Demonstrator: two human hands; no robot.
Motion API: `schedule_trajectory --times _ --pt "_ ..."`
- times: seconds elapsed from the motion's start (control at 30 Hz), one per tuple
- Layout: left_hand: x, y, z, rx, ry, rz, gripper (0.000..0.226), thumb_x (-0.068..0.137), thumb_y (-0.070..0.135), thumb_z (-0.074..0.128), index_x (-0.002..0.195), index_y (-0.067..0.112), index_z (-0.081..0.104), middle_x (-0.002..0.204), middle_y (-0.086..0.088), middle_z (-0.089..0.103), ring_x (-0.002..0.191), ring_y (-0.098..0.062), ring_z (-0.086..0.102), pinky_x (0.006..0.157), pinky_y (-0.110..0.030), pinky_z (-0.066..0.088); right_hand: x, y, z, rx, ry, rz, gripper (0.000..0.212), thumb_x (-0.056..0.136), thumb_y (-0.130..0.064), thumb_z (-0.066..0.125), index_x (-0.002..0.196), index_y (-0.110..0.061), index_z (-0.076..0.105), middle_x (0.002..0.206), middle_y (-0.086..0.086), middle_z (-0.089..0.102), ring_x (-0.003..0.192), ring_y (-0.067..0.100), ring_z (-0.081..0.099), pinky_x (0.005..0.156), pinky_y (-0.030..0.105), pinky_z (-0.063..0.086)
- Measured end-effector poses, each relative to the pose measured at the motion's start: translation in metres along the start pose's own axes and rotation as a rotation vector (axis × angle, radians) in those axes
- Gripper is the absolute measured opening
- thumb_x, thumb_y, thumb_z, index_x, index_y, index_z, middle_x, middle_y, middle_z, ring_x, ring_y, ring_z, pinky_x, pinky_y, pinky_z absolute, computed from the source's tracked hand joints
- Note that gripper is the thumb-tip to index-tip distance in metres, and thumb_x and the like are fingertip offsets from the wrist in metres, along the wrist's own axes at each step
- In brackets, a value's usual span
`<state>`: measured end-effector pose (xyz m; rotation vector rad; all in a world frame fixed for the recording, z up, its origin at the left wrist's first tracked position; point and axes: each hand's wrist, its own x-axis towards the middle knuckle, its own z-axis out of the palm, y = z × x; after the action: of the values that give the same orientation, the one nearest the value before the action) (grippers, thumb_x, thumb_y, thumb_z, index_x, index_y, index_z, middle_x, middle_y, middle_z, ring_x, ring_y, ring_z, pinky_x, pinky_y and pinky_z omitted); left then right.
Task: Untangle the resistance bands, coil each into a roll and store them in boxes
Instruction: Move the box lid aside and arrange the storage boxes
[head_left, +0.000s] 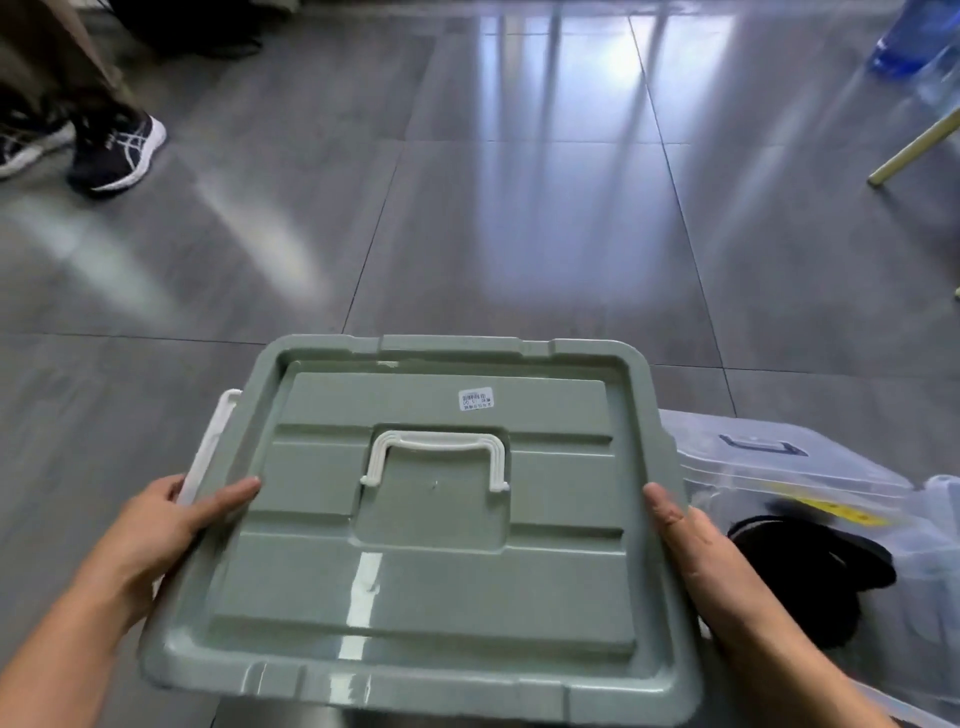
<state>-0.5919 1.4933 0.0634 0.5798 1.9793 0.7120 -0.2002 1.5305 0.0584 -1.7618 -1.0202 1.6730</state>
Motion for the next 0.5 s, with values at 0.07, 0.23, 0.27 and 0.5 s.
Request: schedule_trajectory --times 0.07,0.23,0.27,0.5 --pt "0.007 -0.004 -0.004 0.078 0.122 0.072 0.059 0.057 0.045 0.078 0.101 0.009 0.062 0.092 -0.018 0.069 0.079 -0.038 0.066 0.073 -0.054 0.054 0.003 0.005 0.006 -0.287 0.129 -0.066 0.066 0.072 -0.069 0.033 0.109 -0.02 0.055 0.107 0.003 0.05 0.119 0.026 0.042 0.108 0.036 0.028" --pt "0.01 -0.019 -0.013 0.233 0.311 0.222 0.031 0.078 0.036 0.071 0.096 0.013 0.063 0.092 -0.016 0.068 0.08 -0.035 0.064 0.074 -0.053 0.052 -0.006 0.001 0.028 -0.01 0.14 0.039 0.081 0.072 -0.07 0.05 0.136 -0.024 0.032 0.139 0.011 0.039 0.13 0.025 0.037 0.109 0.037 0.029" --pt "0.013 -0.023 -0.017 0.221 0.334 0.232 0.03 0.078 0.035 0.071 0.095 0.012 0.063 0.091 -0.016 0.068 0.08 -0.035 0.064 0.074 -0.053 0.052 -0.005 0.0 0.03 0.078 0.108 0.09 0.087 0.074 -0.064 0.055 0.141 -0.021 0.021 0.143 0.009 0.036 0.13 0.025 0.038 0.108 0.037 0.031" --pt "0.053 -0.056 -0.027 0.258 0.438 0.348 0.047 0.07 0.061 0.061 0.084 0.017 0.063 0.076 -0.013 0.067 0.068 -0.036 0.065 0.06 -0.052 0.054 -0.002 -0.011 0.031 -0.658 0.357 -0.193 0.059 0.081 -0.06 0.048 0.107 -0.007 0.046 0.112 0.01 0.05 0.109 0.03 0.048 0.086 0.038 0.042"
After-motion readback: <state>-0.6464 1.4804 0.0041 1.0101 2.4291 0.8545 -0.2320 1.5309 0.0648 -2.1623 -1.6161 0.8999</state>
